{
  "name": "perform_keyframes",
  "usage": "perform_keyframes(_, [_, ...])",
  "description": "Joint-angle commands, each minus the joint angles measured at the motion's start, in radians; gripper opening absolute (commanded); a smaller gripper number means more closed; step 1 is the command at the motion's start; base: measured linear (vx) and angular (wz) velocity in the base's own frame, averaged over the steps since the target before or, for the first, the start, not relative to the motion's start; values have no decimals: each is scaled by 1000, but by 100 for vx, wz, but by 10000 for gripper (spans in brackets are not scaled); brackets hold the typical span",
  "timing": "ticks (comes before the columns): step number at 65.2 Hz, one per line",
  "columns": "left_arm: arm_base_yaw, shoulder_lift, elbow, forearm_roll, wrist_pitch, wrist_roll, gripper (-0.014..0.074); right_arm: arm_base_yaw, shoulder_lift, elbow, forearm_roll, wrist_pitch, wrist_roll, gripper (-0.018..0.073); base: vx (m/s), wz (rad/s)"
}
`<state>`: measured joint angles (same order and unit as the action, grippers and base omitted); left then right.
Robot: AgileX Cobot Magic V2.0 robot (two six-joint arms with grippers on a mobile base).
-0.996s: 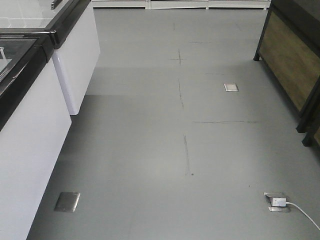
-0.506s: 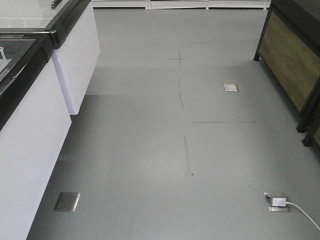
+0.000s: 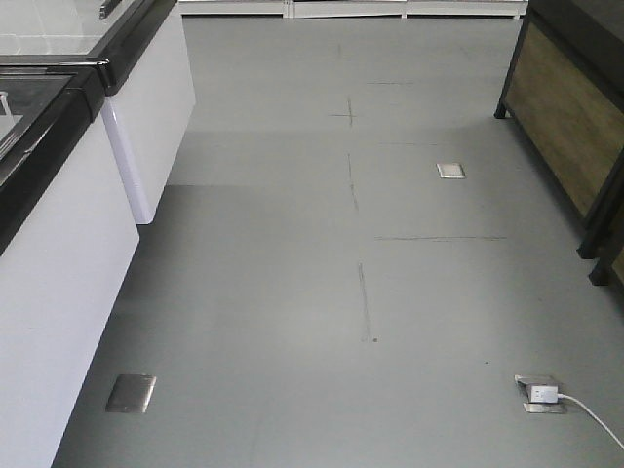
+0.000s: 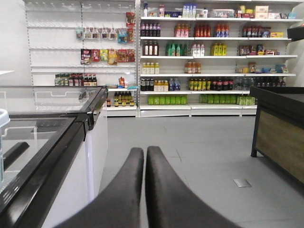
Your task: Left arm holds basket, right arm returns cookies
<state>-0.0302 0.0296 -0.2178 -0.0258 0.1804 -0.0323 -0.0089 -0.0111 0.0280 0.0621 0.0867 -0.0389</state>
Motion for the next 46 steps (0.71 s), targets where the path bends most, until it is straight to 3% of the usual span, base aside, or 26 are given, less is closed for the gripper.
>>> perform_keyframes(1, [1, 93, -93, 1, -28, -9, -6, -1, -13, 18, -8, -73, -10, -11, 0, 0])
perform_keyframes(18, [1, 315, -236, 2, 124, -8, -6, -1, -13, 18, -8, -73, -10, -11, 0, 0])
perform_keyframes(46, [1, 387, -253, -1, 83, -9, -6, -1, -13, 18, -8, -73, -10, -11, 0, 0])
